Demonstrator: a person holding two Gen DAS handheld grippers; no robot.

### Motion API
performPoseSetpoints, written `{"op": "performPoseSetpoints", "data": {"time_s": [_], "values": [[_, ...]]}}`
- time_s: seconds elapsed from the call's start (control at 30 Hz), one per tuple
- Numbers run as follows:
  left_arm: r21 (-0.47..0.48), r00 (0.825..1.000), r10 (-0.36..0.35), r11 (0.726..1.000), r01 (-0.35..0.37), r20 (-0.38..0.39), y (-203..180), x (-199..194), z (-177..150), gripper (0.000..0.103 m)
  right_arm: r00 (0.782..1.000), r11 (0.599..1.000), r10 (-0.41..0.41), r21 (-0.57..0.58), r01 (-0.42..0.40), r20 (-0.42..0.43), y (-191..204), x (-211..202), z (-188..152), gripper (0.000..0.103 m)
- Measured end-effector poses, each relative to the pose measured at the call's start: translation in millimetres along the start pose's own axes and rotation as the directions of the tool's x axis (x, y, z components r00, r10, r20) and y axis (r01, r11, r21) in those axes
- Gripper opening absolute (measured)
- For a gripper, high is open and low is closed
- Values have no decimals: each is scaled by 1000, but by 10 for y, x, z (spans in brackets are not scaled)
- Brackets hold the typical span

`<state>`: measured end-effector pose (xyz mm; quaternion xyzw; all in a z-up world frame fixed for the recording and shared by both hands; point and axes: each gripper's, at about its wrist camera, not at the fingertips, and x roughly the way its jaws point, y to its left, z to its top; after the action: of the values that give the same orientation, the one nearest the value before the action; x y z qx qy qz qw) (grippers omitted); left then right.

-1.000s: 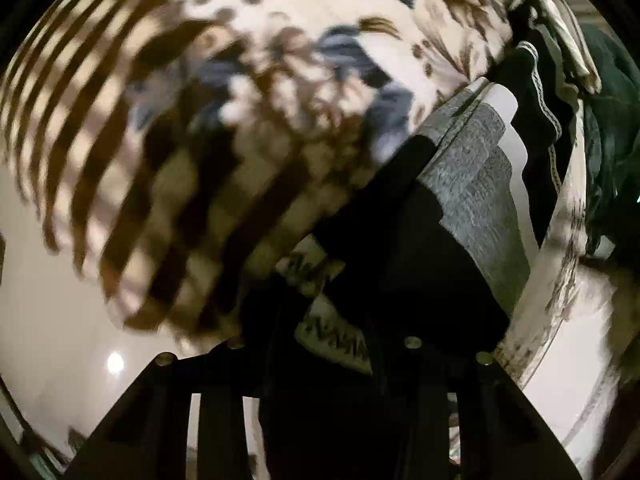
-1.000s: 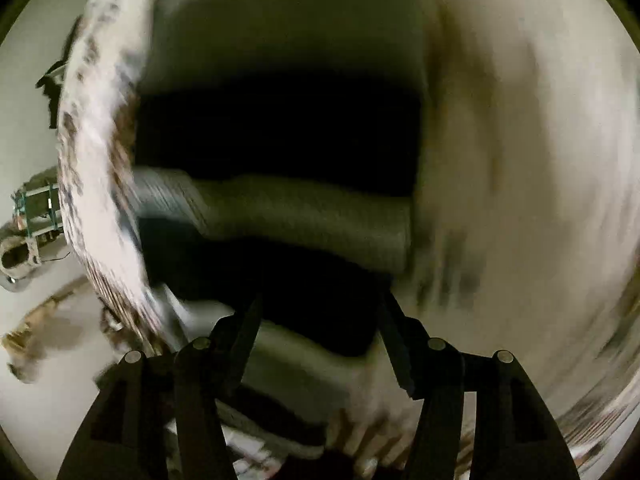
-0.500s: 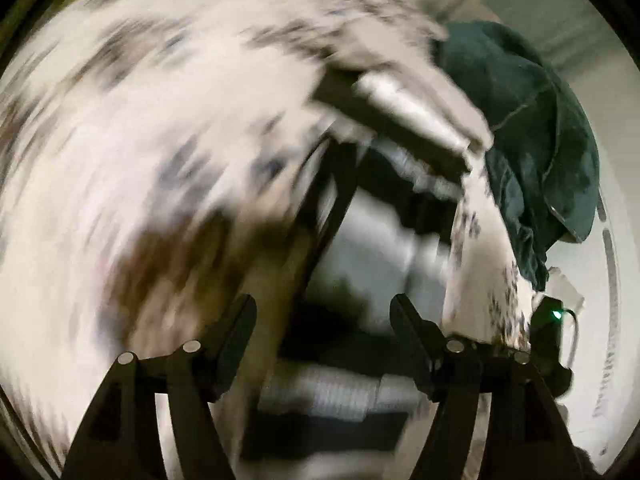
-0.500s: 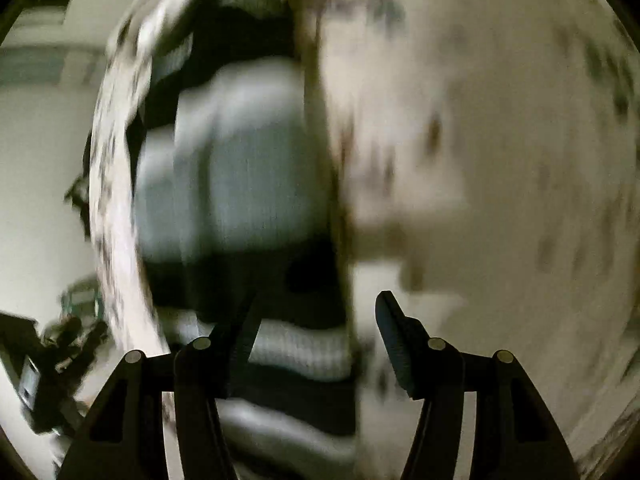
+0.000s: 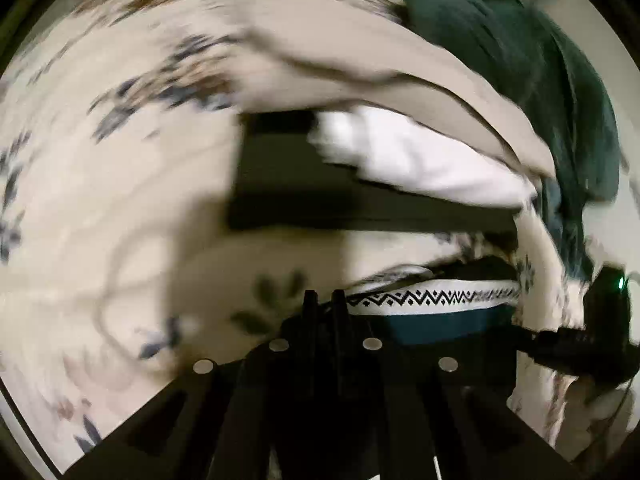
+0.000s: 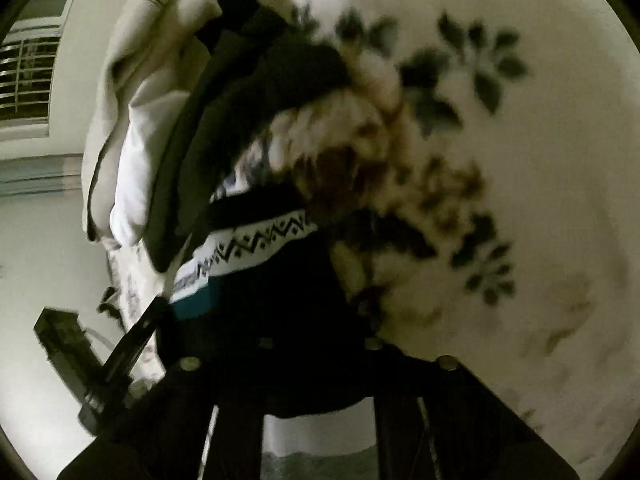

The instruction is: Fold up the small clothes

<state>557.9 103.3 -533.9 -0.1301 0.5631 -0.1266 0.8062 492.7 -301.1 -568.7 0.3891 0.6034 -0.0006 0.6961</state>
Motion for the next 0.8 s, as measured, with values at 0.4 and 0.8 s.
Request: {"op": "performPoseSetpoints", "data": {"time_s": [0.4, 0.8], "values": [[-37, 991, -121, 992, 119, -65, 110, 98, 332, 28, 999, 999, 23, -27, -21, 41, 104, -112, 187, 28], [14, 987, -24, 1000, 27, -161, 87, 566, 551, 1, 981, 977, -172, -141, 159, -86, 585, 649, 594, 10]]}}
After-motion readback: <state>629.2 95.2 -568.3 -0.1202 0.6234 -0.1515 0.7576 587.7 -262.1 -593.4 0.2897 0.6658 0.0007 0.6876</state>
